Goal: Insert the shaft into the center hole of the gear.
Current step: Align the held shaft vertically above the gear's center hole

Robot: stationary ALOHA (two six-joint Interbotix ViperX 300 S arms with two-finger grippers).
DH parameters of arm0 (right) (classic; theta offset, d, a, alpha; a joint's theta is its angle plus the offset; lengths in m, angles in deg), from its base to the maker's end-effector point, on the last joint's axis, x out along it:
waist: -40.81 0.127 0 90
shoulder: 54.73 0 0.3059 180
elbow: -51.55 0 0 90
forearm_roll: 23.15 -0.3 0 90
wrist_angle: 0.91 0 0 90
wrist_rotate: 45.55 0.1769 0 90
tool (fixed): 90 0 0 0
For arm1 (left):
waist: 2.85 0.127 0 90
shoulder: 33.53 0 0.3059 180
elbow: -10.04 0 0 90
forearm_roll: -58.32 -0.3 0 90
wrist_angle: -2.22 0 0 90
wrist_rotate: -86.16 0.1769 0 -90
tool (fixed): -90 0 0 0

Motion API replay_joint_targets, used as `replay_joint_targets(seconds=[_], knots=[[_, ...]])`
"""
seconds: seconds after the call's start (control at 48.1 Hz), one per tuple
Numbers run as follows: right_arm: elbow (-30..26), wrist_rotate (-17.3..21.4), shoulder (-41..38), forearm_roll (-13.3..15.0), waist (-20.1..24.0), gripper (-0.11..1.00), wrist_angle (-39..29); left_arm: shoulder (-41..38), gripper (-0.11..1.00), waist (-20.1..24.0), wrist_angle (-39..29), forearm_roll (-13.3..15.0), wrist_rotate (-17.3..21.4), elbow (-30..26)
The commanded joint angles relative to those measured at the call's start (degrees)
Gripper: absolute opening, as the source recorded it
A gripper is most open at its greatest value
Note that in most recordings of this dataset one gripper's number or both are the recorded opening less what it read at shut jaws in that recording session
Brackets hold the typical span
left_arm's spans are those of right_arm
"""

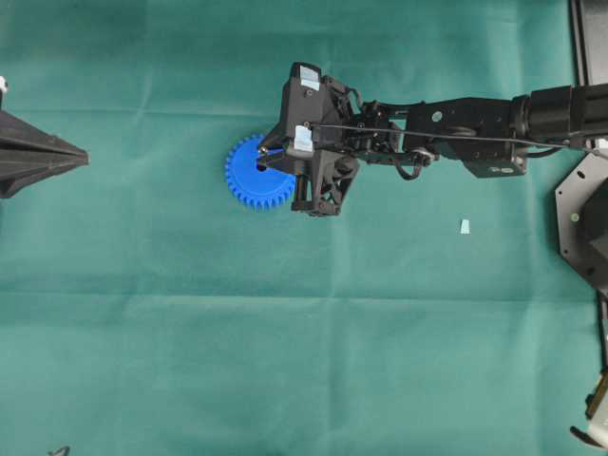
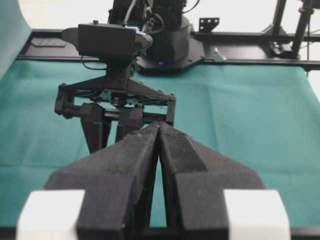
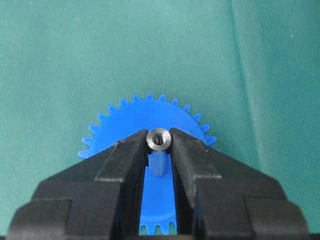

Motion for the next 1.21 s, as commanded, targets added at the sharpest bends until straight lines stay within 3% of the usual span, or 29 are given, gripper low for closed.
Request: replay_joint_targets(seconds=[0.0, 1.186], knots=[[-1.58, 0.09, 0.97, -0.18, -0.09, 0.19, 0.35, -0.35, 0.00, 0.18, 0.26, -0.18, 0.09, -1.67], [-1.41, 2.81, -0.62, -0.88, 0.00, 0.19, 3.69, -0.35, 0.00, 0.18, 0.26, -0.18, 0.09, -1.76]])
